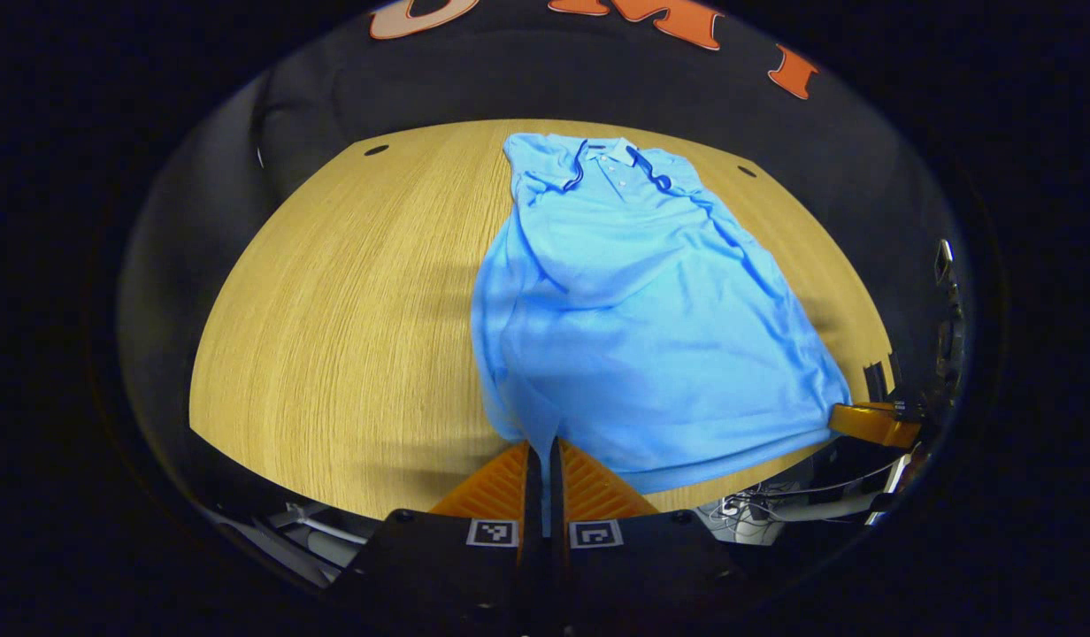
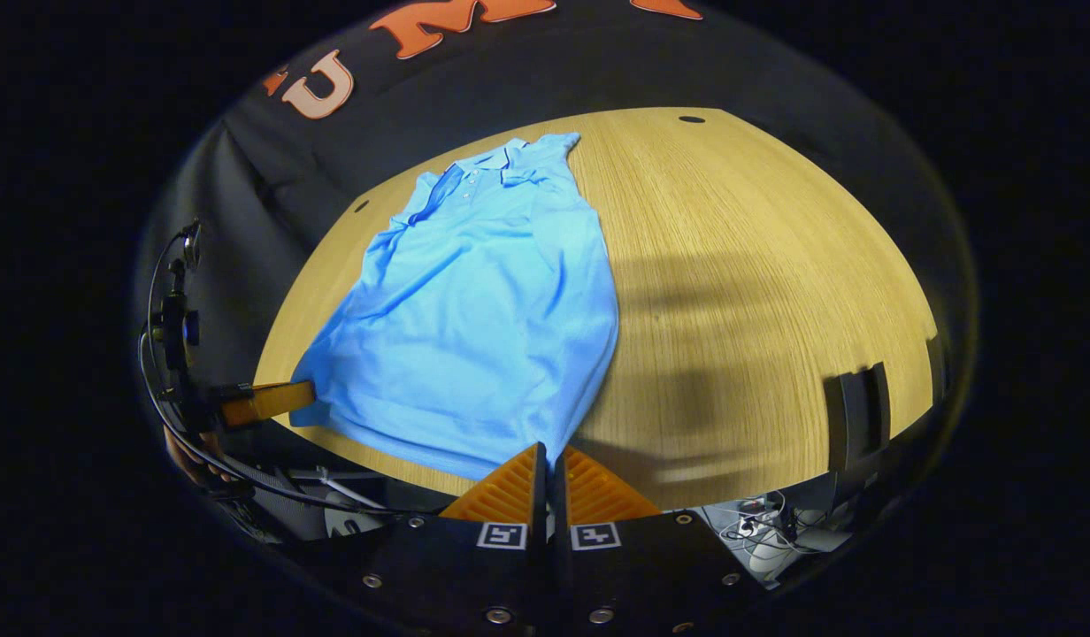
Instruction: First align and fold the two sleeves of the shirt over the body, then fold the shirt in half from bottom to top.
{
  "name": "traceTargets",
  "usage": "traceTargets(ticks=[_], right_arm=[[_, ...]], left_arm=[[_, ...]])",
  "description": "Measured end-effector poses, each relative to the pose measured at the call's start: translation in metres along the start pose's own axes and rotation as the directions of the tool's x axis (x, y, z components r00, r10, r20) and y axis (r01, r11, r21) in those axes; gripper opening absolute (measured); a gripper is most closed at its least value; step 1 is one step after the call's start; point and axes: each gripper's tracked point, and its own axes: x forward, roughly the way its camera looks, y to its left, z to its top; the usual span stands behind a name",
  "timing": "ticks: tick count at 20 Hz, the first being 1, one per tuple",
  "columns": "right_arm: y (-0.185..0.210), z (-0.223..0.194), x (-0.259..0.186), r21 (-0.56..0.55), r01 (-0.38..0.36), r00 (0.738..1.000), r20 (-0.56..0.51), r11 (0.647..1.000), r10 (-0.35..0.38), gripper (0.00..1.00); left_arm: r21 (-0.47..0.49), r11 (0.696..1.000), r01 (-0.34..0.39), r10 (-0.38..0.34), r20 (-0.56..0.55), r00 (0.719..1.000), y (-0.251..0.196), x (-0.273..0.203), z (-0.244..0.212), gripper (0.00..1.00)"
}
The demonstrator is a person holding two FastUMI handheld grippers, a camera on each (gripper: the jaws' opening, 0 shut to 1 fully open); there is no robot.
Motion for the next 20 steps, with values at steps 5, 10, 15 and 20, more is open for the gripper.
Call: traceTargets(ticks=[5,10,15,20], right_arm=[[0.011,0.049,-0.016,0.027,-0.066,0.996,0.067,0.997,0.064,0.04],[0.017,0.102,-0.020,0.046,-0.075,0.991,0.113,0.996,0.070,0.04],[0.023,0.159,-0.009,0.007,-0.051,0.987,0.150,0.999,0.050,0.04],[0.028,0.213,0.011,-0.002,-0.020,0.984,0.177,1.000,0.020,0.04]], left_arm=[[0.001,0.999,0.045,-0.045,0.093,0.995,-0.012,-0.018,0.059,0.07],[0.005,0.997,0.080,-0.080,0.156,0.984,-0.008,-0.021,0.113,0.07],[0.053,0.993,0.101,-0.110,0.192,0.975,0.001,-0.012,0.168,0.07],[0.088,0.987,0.131,-0.146,0.202,0.968,0.007,0.012,0.221,0.07]])
